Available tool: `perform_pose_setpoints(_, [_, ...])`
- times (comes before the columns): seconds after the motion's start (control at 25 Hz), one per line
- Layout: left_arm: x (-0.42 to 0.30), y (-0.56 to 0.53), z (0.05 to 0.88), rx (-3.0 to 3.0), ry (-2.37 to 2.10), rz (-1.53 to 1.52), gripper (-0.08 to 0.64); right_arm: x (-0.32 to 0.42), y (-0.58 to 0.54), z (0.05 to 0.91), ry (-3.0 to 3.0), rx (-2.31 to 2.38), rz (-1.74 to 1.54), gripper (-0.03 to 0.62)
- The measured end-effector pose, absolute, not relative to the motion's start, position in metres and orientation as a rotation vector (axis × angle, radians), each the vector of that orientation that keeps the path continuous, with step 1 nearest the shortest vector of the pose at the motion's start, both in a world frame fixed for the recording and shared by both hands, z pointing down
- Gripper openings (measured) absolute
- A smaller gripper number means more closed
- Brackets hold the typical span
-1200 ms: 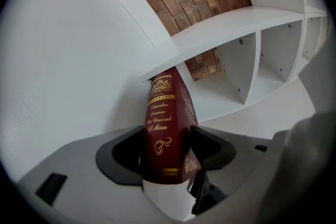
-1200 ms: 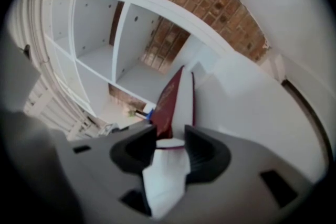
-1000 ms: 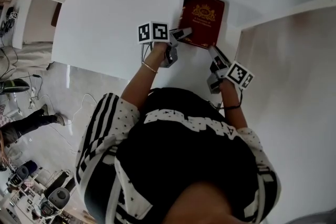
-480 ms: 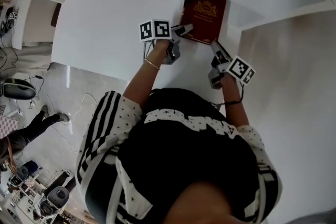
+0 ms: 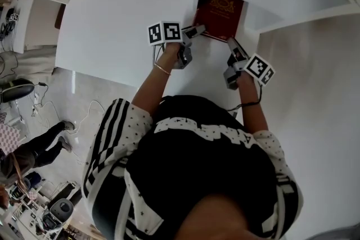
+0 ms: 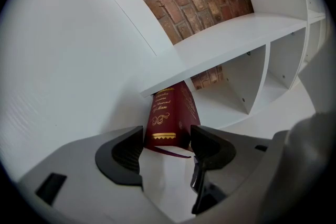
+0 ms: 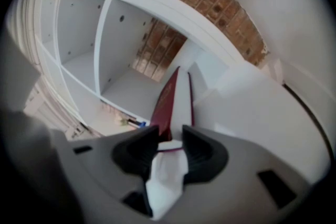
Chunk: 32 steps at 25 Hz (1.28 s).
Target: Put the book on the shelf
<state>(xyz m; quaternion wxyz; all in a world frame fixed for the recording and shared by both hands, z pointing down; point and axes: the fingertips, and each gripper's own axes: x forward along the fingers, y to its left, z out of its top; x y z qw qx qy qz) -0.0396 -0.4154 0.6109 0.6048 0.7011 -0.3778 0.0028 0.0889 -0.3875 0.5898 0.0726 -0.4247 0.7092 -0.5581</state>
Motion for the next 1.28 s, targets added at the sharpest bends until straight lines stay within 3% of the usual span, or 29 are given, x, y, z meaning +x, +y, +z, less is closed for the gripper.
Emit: perform_pose_setpoints(1.28, [-0.039, -0.435, 0.607, 1.643, -0.87, 0.016, 0.29, 0.097, -0.441, 0.598, 2.109, -1.331, -1.658, 0.14])
